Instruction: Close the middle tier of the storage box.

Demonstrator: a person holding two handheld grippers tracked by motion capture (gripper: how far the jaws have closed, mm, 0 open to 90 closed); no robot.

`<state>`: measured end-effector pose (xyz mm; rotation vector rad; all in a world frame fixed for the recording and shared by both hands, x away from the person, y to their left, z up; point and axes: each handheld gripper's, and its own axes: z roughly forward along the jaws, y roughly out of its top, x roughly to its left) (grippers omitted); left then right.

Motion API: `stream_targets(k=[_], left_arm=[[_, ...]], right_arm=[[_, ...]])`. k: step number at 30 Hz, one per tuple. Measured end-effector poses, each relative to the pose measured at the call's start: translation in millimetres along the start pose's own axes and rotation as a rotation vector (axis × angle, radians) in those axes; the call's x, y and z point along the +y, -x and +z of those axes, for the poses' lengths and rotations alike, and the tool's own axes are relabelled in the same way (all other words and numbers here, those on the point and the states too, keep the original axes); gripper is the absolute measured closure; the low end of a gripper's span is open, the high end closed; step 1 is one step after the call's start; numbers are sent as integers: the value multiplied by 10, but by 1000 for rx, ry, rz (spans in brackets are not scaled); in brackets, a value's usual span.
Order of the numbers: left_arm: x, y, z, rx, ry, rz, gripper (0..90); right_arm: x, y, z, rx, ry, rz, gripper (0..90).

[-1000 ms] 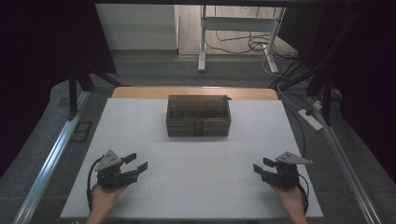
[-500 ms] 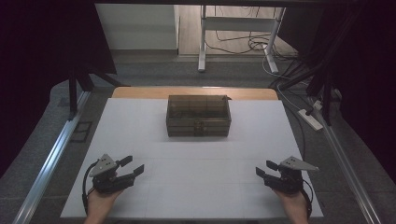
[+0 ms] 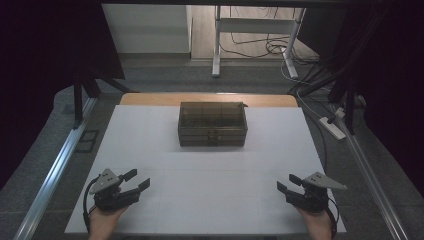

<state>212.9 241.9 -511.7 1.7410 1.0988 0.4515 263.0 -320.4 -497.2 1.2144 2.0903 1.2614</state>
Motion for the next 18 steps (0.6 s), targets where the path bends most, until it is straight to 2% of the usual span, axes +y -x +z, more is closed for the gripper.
stream_targets(k=[18], left_arm=[[-80, -41, -75, 24, 8, -17, 360]], right_arm=[[-107, 36, -122, -1, 41, 17, 381]])
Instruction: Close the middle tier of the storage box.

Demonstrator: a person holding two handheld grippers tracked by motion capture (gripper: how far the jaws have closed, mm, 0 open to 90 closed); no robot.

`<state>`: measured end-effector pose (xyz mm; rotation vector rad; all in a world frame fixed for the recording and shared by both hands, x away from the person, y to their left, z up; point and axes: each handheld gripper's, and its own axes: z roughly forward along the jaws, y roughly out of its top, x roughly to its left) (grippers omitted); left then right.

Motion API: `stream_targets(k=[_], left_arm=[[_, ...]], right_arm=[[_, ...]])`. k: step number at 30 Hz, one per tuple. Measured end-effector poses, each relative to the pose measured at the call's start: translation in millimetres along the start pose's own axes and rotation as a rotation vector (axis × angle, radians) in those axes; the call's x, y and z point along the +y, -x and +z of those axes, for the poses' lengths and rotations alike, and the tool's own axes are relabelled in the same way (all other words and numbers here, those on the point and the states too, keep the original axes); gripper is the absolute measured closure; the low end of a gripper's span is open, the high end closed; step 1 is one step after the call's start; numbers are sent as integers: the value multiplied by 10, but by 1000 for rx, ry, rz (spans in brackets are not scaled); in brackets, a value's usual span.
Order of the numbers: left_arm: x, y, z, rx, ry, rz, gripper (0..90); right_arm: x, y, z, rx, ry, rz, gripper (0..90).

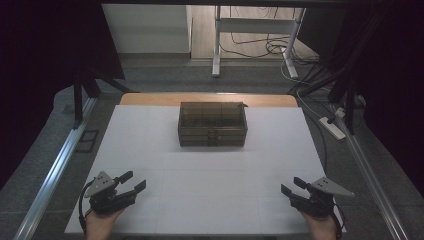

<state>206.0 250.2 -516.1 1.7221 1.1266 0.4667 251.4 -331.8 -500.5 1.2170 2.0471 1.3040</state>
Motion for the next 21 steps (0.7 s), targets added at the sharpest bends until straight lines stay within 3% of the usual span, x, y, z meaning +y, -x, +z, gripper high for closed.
stream_targets(k=[21], left_arm=[[-131, -63, -107, 41, 6, -17, 353]], right_arm=[[-150, 26, -125, -23, 18, 11, 353]])
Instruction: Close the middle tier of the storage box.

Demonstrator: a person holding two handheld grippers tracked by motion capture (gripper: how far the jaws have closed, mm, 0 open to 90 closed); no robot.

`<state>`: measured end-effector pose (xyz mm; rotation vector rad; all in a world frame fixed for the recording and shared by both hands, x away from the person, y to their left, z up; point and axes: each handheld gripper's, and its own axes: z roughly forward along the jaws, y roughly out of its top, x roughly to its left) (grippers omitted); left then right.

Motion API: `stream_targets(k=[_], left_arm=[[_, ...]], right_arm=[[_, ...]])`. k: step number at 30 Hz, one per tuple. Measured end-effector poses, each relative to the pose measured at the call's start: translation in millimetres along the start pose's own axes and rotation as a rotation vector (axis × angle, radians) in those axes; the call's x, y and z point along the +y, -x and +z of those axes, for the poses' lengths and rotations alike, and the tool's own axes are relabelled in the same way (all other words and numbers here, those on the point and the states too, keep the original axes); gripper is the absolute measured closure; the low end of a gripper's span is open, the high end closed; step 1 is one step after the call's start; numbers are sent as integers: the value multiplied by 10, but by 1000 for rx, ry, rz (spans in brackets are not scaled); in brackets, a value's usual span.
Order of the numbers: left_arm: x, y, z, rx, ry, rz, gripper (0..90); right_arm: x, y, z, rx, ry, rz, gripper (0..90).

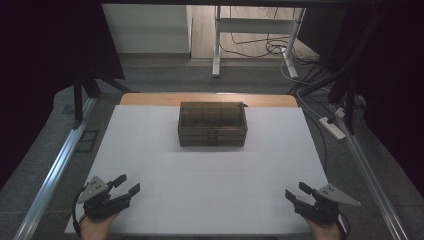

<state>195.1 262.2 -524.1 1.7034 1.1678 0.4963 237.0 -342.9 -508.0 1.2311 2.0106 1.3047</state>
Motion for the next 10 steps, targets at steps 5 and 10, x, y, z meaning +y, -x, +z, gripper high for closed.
stream_targets(k=[5, 10], left_arm=[[-21, -13, -6, 5, -6, -5, 351], [-24, -10, 13, 4, -12, -4, 351]], right_arm=[[-13, 0, 3, 1, 4, 3, 348], [-15, 11, 3, 3, 5, 7, 346]])
